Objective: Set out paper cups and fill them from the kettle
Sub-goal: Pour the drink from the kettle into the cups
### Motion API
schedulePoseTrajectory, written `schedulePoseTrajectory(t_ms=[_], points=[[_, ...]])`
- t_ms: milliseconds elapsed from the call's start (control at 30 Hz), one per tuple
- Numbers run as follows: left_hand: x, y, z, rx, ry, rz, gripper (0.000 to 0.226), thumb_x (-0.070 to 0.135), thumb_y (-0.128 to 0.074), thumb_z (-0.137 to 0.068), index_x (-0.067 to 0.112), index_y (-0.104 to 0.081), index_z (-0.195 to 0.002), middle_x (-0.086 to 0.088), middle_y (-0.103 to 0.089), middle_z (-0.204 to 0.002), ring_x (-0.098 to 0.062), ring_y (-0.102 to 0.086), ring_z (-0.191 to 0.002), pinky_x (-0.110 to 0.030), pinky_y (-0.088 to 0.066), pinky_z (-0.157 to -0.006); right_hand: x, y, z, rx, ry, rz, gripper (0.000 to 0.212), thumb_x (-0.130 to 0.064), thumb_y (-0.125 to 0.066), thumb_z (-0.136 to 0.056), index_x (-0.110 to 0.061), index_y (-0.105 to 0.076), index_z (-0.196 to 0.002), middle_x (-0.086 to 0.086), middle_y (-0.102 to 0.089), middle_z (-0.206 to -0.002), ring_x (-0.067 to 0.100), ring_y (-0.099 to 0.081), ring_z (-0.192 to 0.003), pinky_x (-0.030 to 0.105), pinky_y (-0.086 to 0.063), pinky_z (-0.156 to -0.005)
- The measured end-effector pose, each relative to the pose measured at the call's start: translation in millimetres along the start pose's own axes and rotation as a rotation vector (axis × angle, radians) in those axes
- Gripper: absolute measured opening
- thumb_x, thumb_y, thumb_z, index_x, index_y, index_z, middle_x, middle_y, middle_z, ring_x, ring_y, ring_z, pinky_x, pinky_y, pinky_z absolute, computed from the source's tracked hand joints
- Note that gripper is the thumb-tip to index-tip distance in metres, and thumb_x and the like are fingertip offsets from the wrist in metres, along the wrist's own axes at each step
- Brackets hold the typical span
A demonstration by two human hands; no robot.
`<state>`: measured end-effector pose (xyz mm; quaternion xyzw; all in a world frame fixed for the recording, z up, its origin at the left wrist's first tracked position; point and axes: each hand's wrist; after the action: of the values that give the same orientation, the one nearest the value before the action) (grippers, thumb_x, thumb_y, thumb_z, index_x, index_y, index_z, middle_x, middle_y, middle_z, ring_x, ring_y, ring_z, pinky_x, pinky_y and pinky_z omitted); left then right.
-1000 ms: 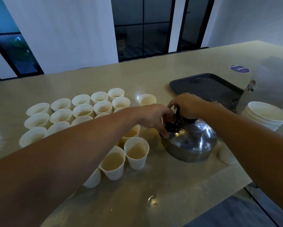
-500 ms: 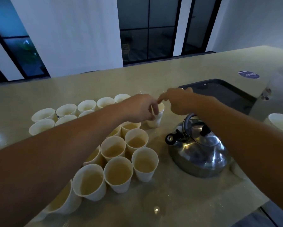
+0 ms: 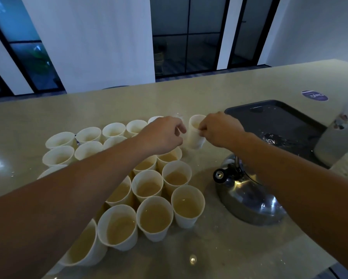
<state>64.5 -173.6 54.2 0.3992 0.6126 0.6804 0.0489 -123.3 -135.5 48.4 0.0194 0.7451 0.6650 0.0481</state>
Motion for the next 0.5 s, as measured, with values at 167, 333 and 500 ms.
schedulePoseTrajectory(t_ms=[167, 333, 500], points=[[11.0, 0.4, -1.3, 0.128, 0.018, 0.058, 0.080, 0.031, -0.077, -0.082, 0.026, -0.032, -0.148, -0.004, -0.047, -0.141, -0.023, -0.052, -0.121, -0.040, -0.047, -0.099, -16.0, 41.8, 3.6, 0.160, -0.041, -0.317, 0.025, -0.033, -0.064, -0.094, -0.021, -0.073, -0.115, 0.001, -0.069, -0.106, 0.004, -0.054, -0.072, 0.020, -0.042, -0.067], [19.2, 13.0, 1.8, 0.289, 0.003, -0.070, 0.104, 0.047, -0.081, -0.076, 0.026, -0.014, -0.153, -0.004, -0.043, -0.149, -0.028, -0.048, -0.130, -0.047, -0.041, -0.104, -42.8, 77.9, 16.3, 0.198, -0.020, -0.569, 0.021, -0.028, -0.065, -0.094, -0.021, -0.075, -0.111, -0.009, -0.067, -0.096, 0.000, -0.056, -0.078, 0.009, -0.035, -0.061], [13.7, 22.8, 19.1, 0.307, -0.035, -0.077, 0.088, 0.046, -0.081, -0.074, 0.031, -0.029, -0.143, 0.005, -0.060, -0.129, -0.015, -0.059, -0.099, -0.029, -0.047, -0.077, -52.1, 81.0, 32.2, 0.114, 0.040, -0.677, 0.018, -0.022, -0.058, -0.099, -0.019, -0.074, -0.107, -0.012, -0.062, -0.082, 0.005, -0.055, -0.079, 0.018, -0.038, -0.066]])
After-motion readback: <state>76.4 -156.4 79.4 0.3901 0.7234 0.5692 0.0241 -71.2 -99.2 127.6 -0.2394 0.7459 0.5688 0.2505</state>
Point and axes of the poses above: each hand's wrist, its own z-axis away from the middle knuckle, its own y-axis out of the back of the hand, x = y × z
